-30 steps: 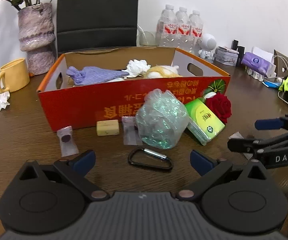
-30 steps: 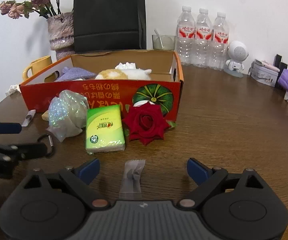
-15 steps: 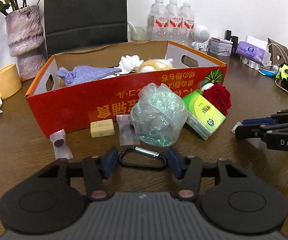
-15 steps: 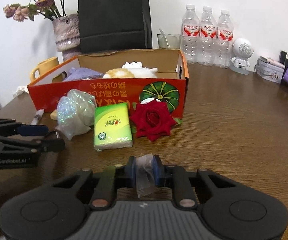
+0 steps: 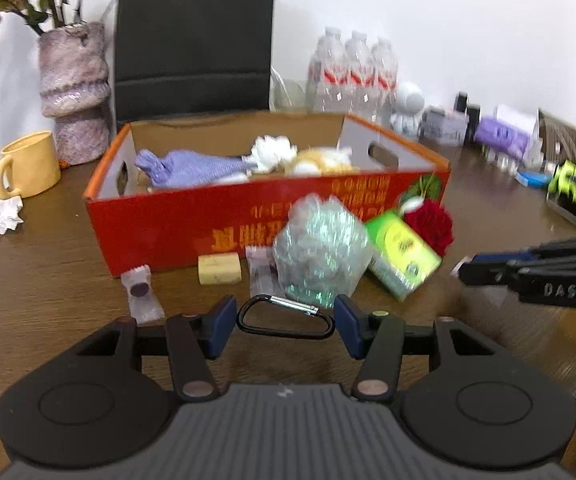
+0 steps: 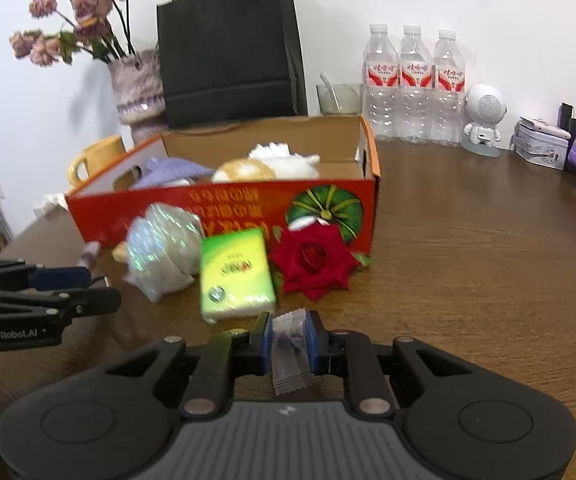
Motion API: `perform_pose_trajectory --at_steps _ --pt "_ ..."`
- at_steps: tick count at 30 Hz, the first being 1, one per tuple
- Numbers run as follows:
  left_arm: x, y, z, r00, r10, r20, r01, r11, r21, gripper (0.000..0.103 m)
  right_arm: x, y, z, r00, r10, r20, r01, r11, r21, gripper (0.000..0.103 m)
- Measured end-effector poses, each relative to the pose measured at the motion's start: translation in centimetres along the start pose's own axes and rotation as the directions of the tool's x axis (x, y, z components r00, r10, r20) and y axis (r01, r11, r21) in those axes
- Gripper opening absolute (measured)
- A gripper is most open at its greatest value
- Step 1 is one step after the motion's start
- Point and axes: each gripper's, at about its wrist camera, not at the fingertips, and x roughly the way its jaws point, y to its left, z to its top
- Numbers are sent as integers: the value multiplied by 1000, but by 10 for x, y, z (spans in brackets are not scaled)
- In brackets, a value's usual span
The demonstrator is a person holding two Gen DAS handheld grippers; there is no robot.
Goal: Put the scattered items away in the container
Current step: 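Lower both items into the box and open both grippers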
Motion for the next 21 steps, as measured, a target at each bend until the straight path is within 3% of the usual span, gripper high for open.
perform_pose_trajectory --at_steps 6,12,17,21 --pt "-27 14 31 993 1 116 5 998 -59 55 -12 6 27 996 52 72 -53 999 2 16" --pt "-13 25 77 977 40 210 -25 997 -74 55 -4 13 75 984 56 169 -52 998 -31 16" --pt "23 33 101 976 43 214 -19 993 -114 55 31 14 114 979 52 197 -49 999 -21 16" --pt "55 43 112 982 65 179 -39 989 -145 55 70 14 132 985 55 164 -56 998 0 16"
